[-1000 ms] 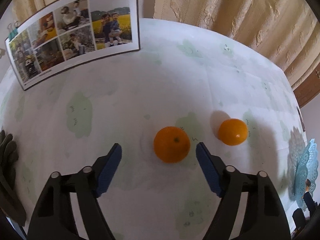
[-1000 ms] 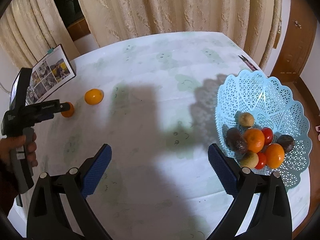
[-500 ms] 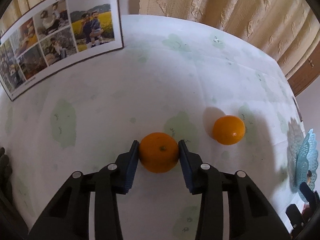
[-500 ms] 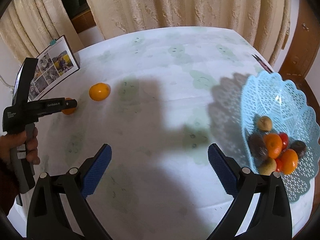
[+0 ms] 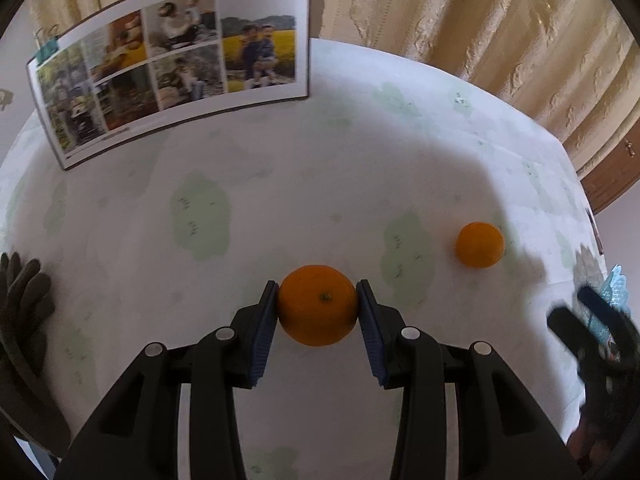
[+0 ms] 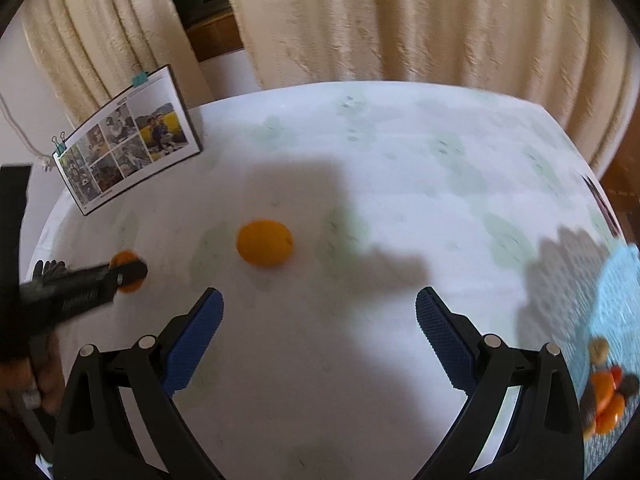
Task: Organize fruits
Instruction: 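Grasp the last orange with the right tool, then carry the orange into the basket and open the right tool while the left tool carries its orange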
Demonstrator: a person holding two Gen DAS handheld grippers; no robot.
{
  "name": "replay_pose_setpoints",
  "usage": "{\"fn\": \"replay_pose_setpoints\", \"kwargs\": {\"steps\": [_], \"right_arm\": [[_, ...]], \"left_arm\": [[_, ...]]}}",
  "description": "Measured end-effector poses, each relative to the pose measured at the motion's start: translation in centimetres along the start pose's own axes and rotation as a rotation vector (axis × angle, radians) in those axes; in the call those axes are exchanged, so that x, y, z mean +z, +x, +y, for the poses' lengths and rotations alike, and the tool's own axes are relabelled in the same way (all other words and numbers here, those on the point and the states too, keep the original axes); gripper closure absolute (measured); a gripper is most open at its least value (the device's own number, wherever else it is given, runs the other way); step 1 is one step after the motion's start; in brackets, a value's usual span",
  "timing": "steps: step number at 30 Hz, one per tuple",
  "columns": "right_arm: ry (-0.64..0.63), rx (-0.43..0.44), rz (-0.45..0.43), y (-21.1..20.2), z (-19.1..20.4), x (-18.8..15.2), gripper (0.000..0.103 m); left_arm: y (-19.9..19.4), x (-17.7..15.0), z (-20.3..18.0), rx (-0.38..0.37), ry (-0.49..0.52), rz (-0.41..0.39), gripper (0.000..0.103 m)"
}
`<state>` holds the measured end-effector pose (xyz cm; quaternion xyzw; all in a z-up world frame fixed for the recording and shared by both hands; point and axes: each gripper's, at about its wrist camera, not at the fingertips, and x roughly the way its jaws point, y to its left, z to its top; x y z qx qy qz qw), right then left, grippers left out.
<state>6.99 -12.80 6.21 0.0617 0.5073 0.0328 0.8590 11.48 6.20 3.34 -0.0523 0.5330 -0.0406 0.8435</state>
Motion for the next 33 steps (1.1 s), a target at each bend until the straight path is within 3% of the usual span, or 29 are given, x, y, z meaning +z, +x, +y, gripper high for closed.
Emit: {"fn": "replay_pose_setpoints", "kwargs": {"steps": [14,19,24,33], "right_arm": [[-0.066,-0.026,0.042,7.1,3.9,3.8,0.005],[-0.084,-0.032,0.067,8.0,4.4,3.5,0.021],[-0.098,-0.024,0.102,8.5,4.6,2.9,0.057],[-0.041,0.003,0.044,3.9,2.4,2.2,0.057]], "left_arm": [[-1.2,-2.1,2.8,0.027,-0.041,0.017,0.063],[-1.4,-2.5,3.1,0.03,-0.045,0.02,0.063],[-1.5,-2.6,3.2,0.036,-0.042,0.02,0.063],[-1.9,-2.5,2.0,0.03,-0.022,0.012,0.063]]}}
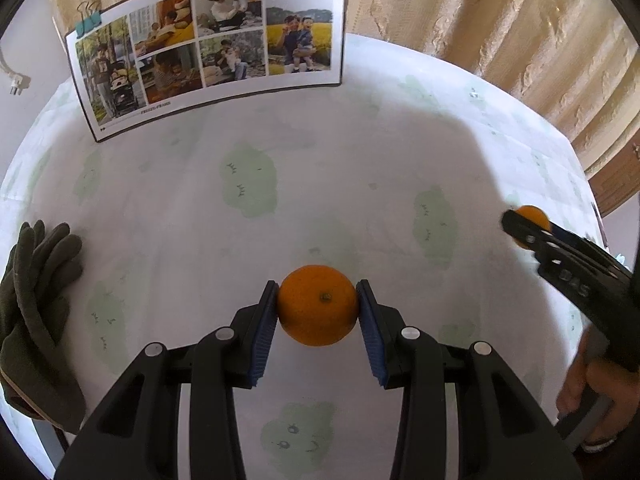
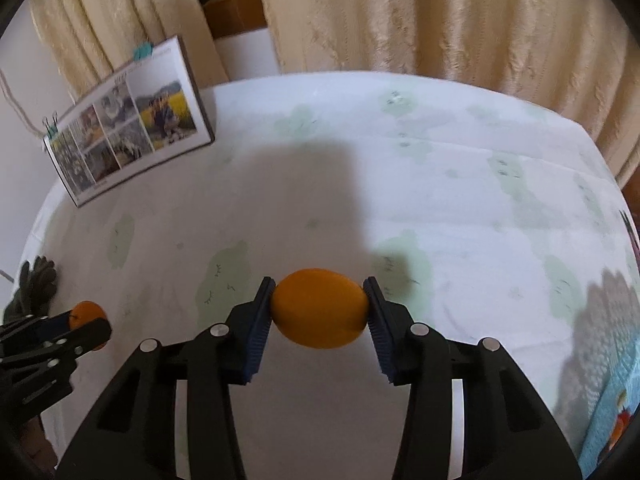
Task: Organize fruits
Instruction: 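Carry the orange into the basket and open the right tool while the left tool carries its orange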
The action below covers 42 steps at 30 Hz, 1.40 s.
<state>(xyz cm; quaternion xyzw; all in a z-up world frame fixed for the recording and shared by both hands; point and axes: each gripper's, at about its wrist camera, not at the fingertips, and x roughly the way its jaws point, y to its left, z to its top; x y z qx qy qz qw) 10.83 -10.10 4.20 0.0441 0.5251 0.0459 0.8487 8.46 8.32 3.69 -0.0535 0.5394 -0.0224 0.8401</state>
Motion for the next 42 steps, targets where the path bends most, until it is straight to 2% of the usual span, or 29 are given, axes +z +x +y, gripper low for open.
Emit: {"fn": "replay_pose_setpoints", "kwargs": {"steps": [12,27,33,42], "right_arm": [[0.117,-0.037,-0.067,-6.5,-5.9,-1.8,0.057],[0.296,-0.161,-0.147,-14.1,-17.7,-4.9,0.057],[0.36,-0.215,-0.146,-15.6,-22.0,-6.6,0.057],[0.405,-0.262,-0.115,-16.1,-26.2,-8.4,0.057]], "left_arm": [[-1.1,0.2,-5.1,-0.033,0.074,-0.019,0.063],[-2.4,-0.8,-13.7,-0.073,0.187,-0.033,0.063],[-2.8,-1.4,-16.8,-0.087,0.223,-0.037,0.063],[-3.1,-2.6,-20.5,-0.097,0.26,-0.035,0.063]]}}
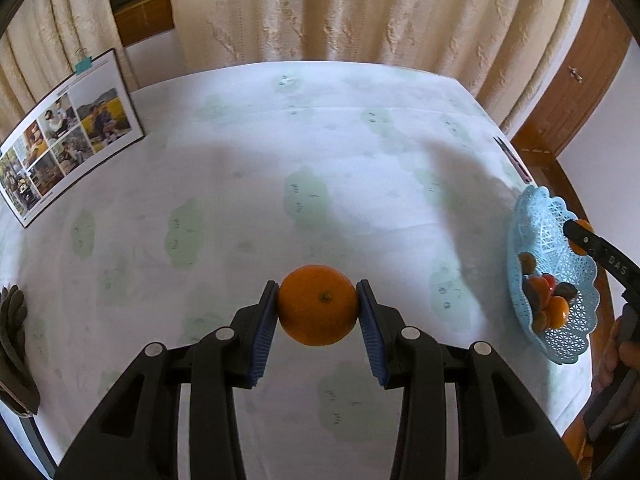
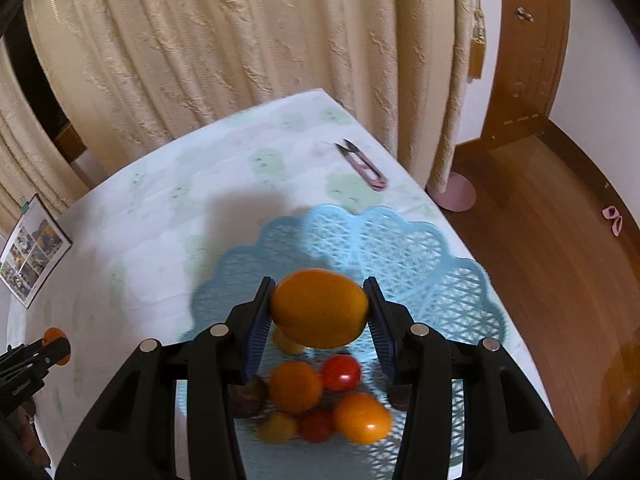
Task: Organize fruits
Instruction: 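Carry the orange into the basket and open the right tool while the left tool carries its orange, then lower the orange into the basket and open the left tool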
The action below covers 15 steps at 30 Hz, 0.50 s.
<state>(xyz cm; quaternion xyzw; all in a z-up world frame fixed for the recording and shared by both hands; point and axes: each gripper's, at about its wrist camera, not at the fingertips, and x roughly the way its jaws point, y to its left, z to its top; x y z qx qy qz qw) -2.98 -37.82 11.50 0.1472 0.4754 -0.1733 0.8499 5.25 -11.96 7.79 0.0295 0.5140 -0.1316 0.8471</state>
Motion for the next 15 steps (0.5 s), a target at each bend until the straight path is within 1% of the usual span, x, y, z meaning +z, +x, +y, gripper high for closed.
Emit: {"fn": "replay_pose_setpoints", "kwargs": {"steps": [5,7,9,10,15], "right_arm": [[0.012,-0.009,0.028,0.7,-1.5,0.0,0.056],[0.021,-0.004,0.03,0.7,-2.0,-0.1,0.054],[0.021,-0.006,0.018,0.4,-2.5,-0.1,0.043],[0.02,-0.007,0.008,0.1,-2.8,0.0,0.041],[0.014,-0.013,-0.01,-0.5,-3.9,0.2,0.04]], "left_arm": [[0.1,-0.1,-1.9,-0.004,0.018,0.002,0.063],[0.1,0.0,-2.6,-0.005,0.024,0.002,0.063],[0.2,-0.1,-3.3,-0.005,0.029,0.003,0.063],[0.2,-0.1,-3.7,-0.006,0.032,0.003,0.063],[0.4,0.2,-5.3,-0.015,0.049,0.001,0.063]]}}
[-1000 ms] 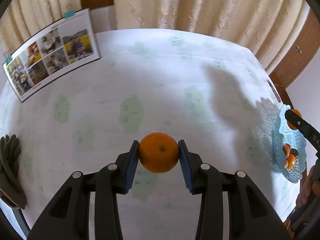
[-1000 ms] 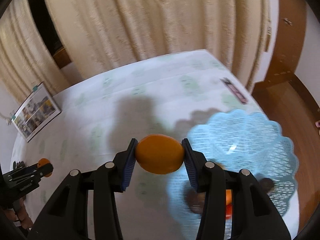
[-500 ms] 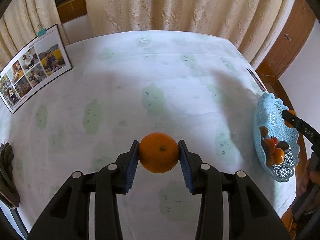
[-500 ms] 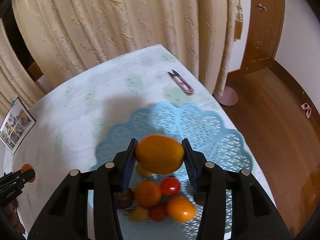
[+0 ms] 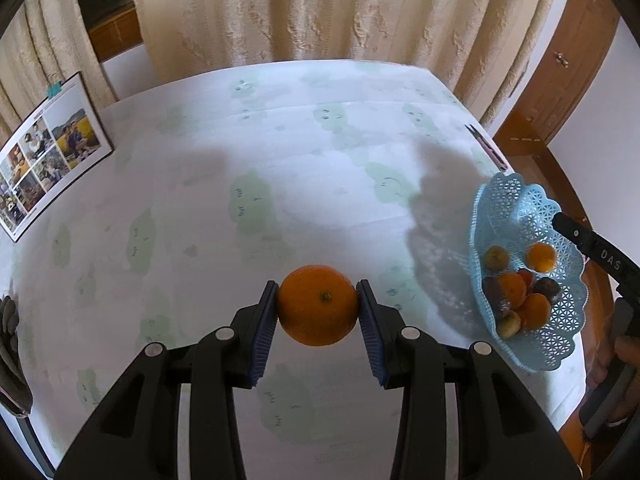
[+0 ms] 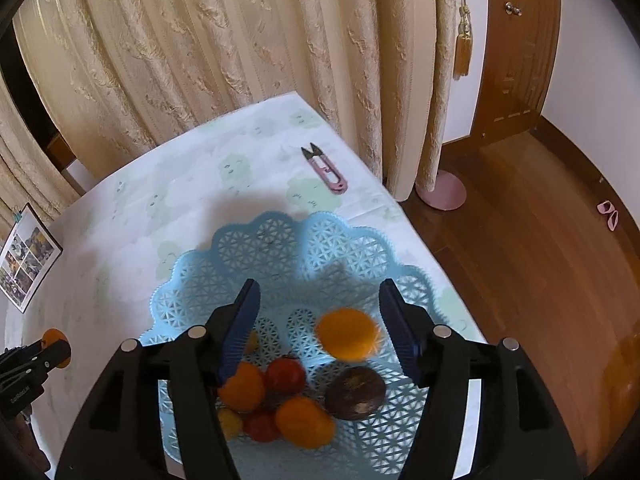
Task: Organize fruits
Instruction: 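Lower the orange into the basket and open the left tool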
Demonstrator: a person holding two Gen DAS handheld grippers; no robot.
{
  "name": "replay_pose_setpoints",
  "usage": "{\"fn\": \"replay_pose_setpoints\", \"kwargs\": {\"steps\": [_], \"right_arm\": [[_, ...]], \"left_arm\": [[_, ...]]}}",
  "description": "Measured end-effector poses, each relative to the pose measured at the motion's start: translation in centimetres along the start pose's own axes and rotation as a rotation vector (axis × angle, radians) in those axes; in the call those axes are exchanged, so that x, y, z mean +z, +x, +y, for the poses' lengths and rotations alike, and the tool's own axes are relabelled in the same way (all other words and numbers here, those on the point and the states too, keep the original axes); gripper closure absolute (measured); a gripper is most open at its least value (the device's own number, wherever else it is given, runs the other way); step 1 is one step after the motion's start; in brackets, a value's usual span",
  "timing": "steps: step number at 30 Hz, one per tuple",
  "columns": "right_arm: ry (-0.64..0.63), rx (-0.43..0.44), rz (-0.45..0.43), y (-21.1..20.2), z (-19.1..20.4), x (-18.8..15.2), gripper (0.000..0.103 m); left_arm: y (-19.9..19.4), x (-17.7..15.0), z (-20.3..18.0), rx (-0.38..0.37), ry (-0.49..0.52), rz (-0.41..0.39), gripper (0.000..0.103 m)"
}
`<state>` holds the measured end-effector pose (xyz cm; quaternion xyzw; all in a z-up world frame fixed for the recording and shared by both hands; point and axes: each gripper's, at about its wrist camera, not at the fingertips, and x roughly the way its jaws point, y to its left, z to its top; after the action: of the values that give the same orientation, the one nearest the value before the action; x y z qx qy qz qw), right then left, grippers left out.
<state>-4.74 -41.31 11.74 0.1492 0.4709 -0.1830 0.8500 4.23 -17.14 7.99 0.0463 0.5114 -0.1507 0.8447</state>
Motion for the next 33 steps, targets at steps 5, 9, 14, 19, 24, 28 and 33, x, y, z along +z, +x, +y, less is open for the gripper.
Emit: {"fn": "replay_pose_setpoints", "kwargs": {"steps": [5,9,14,19,24,28,33], "right_arm": [[-0.01,-0.016,-0.014,-0.8,-1.0,0.0,0.036],[-0.01,-0.028,-0.029,-1.5,-1.8,0.0,0.032],[0.0,-0.04,-0.039,-2.5,-3.3,-0.3,0.032],[0.018,-0.052,-0.04,-3.2,-4.6,-0.5,0.032],[0.027,-0.063,-0.039,-3.8,-5.5,-1.0,0.031],[0.035,-0.068,-0.04,-4.1,-6.1,-1.3,0.031],[0.047,-0.071,-0.042,-4.5,-6.7,-1.7,0.031]], "left_arm": [[0.2,0.6,-2.4,-0.019,0.036,-0.006,0.063],[0.5,1.0,-4.5,-0.04,0.07,-0.006,0.063],[0.9,1.5,-7.4,-0.071,0.114,-0.006,0.063],[1.3,2.0,-10.4,-0.11,0.155,-0.003,0.063],[1.9,2.5,-12.8,-0.142,0.187,0.0,0.063],[2.0,2.8,-14.4,-0.16,0.211,-0.001,0.063],[2.0,3.1,-15.6,-0.169,0.232,-0.007,0.063]]}}
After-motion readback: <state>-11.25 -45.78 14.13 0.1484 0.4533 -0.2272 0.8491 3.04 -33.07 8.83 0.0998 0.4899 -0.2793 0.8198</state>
